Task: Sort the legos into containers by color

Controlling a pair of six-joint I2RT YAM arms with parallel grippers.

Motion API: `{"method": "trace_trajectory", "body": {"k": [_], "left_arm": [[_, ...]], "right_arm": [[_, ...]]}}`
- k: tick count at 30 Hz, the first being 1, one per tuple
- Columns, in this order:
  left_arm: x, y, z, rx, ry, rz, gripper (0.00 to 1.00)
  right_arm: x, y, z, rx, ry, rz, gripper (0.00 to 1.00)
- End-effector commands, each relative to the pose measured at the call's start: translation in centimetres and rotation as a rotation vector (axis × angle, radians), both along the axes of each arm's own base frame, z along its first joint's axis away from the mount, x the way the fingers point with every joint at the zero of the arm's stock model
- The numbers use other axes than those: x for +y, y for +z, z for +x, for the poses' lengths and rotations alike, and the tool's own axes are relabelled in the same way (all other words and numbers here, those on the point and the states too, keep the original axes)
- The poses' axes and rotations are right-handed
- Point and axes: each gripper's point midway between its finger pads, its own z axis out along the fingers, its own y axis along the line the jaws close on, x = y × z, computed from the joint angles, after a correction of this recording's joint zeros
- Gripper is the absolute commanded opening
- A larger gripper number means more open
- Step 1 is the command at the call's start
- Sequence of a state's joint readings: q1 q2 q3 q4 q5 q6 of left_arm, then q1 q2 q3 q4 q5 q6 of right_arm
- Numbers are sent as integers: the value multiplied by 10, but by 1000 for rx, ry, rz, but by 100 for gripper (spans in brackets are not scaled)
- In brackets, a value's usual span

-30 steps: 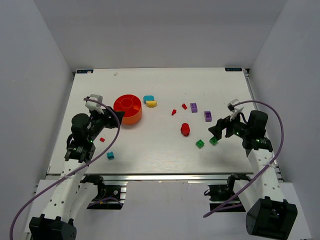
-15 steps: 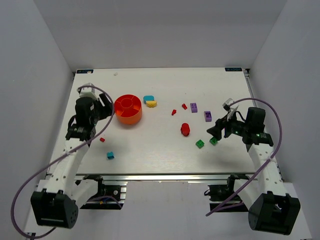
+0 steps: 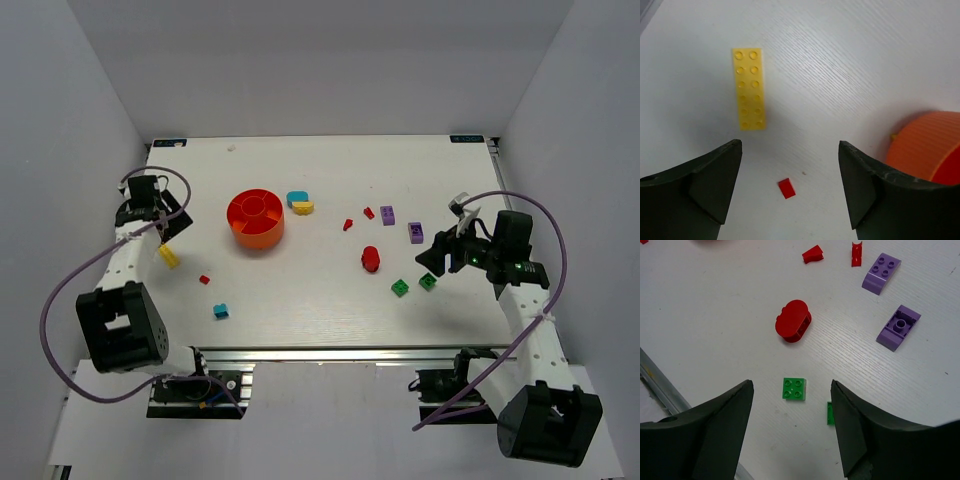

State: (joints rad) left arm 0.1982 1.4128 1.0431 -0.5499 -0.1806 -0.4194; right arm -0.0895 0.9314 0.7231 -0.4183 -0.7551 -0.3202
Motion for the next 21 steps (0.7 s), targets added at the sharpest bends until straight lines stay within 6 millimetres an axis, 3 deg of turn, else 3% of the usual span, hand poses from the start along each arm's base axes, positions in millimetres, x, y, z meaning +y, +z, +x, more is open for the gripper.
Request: {"method": "trace_trajectory", "body": {"k": [1,6,13,21], "left_arm": [[10,9,10,3,40,-57,88],[28,-12,18,106,77,-37,88],[56,-59,11,271,123,14,89],[70,-76,4,295,116,8,87]], "right_arm": [[2,13,1,-4,13,11,69],[3,10,0,27,23,10,69],[3,8,1,42,32,11,69],[2,5,1,48,27,11,69]]}}
